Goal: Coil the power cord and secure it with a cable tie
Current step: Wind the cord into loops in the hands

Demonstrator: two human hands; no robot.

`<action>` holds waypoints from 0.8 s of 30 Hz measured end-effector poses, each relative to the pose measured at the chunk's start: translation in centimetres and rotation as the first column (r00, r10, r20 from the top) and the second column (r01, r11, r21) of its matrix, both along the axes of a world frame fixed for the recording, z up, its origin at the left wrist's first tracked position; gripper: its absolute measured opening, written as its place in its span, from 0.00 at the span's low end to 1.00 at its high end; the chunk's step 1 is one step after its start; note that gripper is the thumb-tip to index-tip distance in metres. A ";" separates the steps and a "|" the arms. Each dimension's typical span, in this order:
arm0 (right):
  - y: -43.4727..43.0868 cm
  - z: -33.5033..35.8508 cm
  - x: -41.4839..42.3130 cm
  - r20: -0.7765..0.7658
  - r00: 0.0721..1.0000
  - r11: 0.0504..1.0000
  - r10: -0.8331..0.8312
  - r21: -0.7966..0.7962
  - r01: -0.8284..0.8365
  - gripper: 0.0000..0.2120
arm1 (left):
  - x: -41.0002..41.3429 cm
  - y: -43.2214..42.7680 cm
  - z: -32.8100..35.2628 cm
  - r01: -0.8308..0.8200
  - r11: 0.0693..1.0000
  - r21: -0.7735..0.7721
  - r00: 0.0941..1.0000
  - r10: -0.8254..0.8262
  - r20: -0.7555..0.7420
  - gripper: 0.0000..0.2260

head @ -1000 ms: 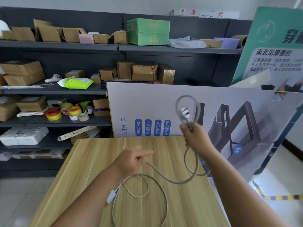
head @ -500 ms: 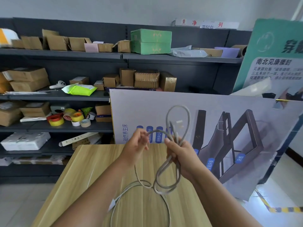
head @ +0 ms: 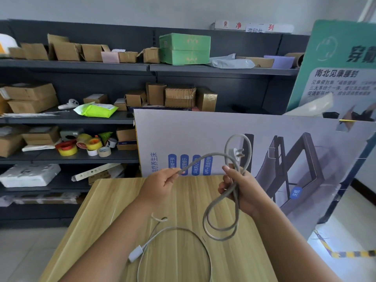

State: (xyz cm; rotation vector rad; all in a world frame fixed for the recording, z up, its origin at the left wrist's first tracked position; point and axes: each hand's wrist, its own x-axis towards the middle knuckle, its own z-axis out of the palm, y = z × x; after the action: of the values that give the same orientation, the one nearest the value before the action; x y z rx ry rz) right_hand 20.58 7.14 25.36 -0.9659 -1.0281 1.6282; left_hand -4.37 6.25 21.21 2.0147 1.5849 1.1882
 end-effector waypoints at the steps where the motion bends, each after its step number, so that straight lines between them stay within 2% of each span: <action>1: 0.0 -0.1 0.4 0.001 1.000 1.000 0.011 -0.007 -0.011 0.09 | -0.8 0.2 -0.3 -0.014 1.000 -0.013 0.999 0.014 -0.039 0.12; 3: -0.2 -0.2 0.8 0.015 0.999 0.999 0.038 -0.017 -0.037 0.13 | -2.0 0.4 -0.6 -0.040 0.998 -0.043 0.994 0.036 -0.102 0.15; 7: -0.5 0.0 0.8 -0.120 0.989 0.993 0.090 -0.067 -0.098 0.16 | -2.0 0.1 -0.4 -0.018 0.999 -0.037 0.976 0.009 -0.217 0.25; 11: -0.6 0.0 0.1 -0.133 0.986 0.992 0.104 -0.061 -0.113 0.19 | -0.5 -0.6 0.0 0.011 0.999 -0.039 0.962 -0.021 -0.273 0.21; 14: -0.6 -0.5 -0.3 -0.038 0.990 0.990 0.138 -0.036 -0.140 0.22 | -0.1 -0.8 0.1 -0.068 0.997 0.028 0.976 0.072 -0.204 0.15; 17: -1.0 -1.1 -0.7 0.083 0.980 0.983 0.183 0.015 -0.185 0.19 | 0.8 -1.1 1.2 -0.174 0.983 0.066 0.975 0.181 -0.129 0.12; 21: -1.9 -1.7 -1.6 0.175 0.961 0.973 0.212 0.050 -0.224 0.18 | 2.0 -1.2 3.2 -0.238 0.964 0.121 0.968 0.245 -0.047 0.12; 24: -2.4 -1.7 -2.3 0.249 0.957 0.980 0.150 0.093 -0.178 0.20 | 2.7 -1.1 4.3 -0.257 0.957 0.136 0.964 0.263 -0.026 0.12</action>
State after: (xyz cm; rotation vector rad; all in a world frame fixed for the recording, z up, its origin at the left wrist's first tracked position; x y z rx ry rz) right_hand 18.28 4.77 23.63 -1.0407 -1.3844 1.5919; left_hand -1.70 5.18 25.54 1.9667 1.8859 1.3843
